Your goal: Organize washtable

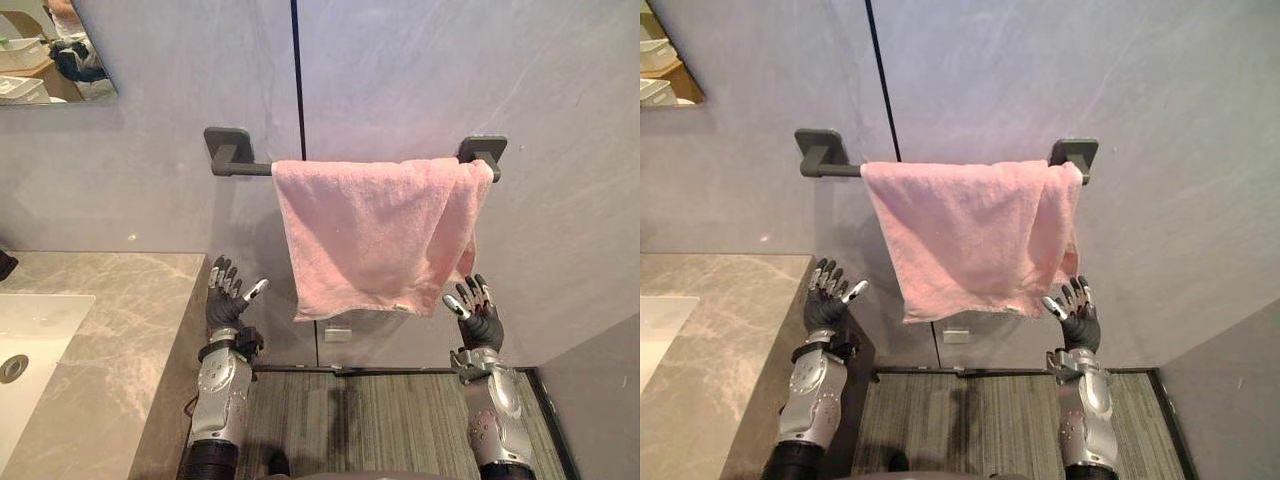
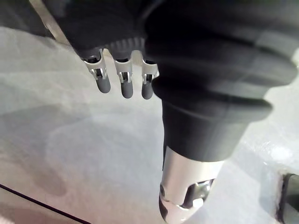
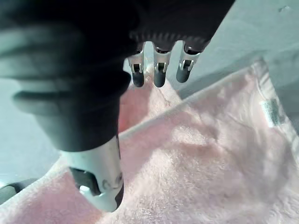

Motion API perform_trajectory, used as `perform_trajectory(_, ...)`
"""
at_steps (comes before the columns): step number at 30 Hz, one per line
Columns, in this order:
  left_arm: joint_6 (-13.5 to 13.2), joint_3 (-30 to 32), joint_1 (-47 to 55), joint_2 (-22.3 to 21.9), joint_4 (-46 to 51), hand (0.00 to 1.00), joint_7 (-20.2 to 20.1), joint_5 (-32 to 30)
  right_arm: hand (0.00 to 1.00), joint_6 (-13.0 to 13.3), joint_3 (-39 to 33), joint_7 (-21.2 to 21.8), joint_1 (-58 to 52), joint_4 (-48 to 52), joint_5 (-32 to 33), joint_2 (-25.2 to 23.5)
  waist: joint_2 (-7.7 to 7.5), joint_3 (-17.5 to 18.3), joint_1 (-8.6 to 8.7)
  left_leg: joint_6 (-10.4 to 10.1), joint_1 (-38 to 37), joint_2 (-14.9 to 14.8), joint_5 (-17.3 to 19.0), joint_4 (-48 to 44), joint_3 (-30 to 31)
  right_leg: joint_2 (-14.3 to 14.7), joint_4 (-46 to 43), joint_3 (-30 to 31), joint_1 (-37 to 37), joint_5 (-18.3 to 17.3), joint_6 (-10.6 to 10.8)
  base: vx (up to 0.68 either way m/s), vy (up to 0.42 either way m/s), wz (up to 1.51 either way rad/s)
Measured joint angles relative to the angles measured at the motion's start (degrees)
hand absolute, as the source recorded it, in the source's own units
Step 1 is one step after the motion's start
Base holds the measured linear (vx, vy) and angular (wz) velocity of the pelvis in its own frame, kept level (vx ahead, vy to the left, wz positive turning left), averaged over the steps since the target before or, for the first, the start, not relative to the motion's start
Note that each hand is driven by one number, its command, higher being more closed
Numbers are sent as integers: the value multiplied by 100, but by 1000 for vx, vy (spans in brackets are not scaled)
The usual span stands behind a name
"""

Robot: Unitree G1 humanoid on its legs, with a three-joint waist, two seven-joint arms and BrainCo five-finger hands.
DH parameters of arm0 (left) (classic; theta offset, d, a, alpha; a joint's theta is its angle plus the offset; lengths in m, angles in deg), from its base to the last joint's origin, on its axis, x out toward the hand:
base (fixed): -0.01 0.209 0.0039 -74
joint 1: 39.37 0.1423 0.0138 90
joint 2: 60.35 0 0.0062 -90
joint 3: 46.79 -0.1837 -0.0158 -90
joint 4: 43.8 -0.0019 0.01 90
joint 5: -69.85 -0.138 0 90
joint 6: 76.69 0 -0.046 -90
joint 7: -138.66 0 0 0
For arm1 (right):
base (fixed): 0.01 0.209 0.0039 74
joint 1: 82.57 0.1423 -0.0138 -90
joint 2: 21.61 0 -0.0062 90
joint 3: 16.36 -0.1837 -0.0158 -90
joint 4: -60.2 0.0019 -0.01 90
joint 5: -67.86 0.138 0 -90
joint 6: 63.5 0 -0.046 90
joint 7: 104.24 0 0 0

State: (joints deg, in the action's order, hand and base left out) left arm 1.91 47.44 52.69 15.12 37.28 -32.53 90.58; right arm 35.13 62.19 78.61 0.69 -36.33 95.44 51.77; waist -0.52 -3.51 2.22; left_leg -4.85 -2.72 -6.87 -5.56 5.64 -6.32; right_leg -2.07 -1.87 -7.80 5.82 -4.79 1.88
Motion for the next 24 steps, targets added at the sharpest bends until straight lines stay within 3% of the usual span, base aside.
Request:
perform_trajectory(11, 29, 38, 1109, -334, 5, 0, -321, -209, 0, 2, -221, -163, -1168, 264, -1375, -166, 80, 43, -31, -2, -61, -2, 1, -2, -47, -50, -22, -33, 31, -18, 26, -16, 2, 0)
perform_trajectory(18, 219, -13, 1366, -349, -1234, 0, -517, -813, 0, -19, -151, -304, -1469, -1261, -2005, -237, 186, 124, -80, -12, -281, -8, 23, 30, -103, -82, -152, -119, 192, -132, 60, -38, -1, 1)
perform_trajectory(24, 283, 5, 1486, -334, -2072, 0, -504, -1078, 0, -38, -155, -426, -1498, -2314, -2269, -226, 172, 146, -166, -4, -313, -10, 72, 31, -150, -89, -224, -116, 186, -211, 90, -37, 1, 0)
